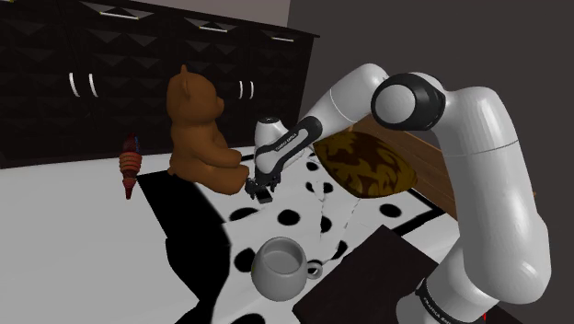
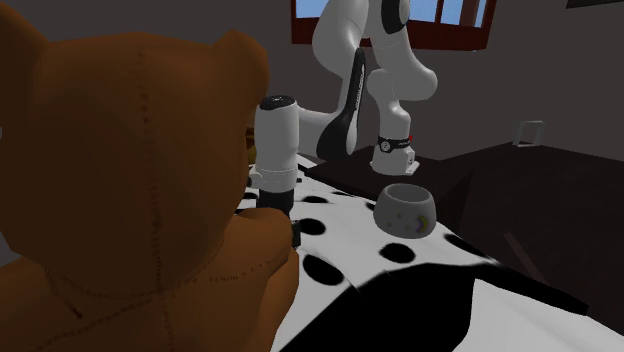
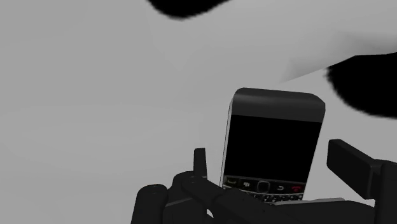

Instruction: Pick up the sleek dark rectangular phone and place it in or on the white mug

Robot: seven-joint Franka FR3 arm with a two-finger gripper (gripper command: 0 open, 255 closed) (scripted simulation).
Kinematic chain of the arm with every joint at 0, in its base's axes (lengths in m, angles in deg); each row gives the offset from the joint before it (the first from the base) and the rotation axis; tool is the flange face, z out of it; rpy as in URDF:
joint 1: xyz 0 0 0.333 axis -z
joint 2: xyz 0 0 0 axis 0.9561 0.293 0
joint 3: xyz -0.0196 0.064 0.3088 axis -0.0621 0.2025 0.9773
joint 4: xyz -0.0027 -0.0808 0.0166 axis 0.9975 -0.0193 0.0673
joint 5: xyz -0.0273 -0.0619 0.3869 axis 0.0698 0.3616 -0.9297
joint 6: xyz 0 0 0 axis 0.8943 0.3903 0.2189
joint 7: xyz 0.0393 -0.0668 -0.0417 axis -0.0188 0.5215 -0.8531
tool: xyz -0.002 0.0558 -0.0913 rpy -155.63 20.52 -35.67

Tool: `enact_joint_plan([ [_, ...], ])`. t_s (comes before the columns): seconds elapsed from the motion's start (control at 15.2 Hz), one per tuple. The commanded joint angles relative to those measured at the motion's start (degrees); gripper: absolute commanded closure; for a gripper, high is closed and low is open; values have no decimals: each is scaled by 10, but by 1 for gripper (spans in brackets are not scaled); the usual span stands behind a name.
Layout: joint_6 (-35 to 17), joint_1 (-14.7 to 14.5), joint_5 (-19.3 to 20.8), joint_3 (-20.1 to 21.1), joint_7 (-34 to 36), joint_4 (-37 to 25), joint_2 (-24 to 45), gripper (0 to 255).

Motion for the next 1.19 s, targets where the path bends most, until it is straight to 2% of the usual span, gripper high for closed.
enact_joint_plan([
  [0.0, 0, 0, 0, 0, 0, 0, 0, 0],
  [0.07, 0, 0, 0, 0, 0, 0, 0, 0],
  [0.13, 0, 0, 0, 0, 0, 0, 0, 255],
  [0.73, 0, 0, 0, 0, 0, 0, 0, 255],
  [1.12, 28, 3, -5, 4, -5, 8, -37, 255],
])
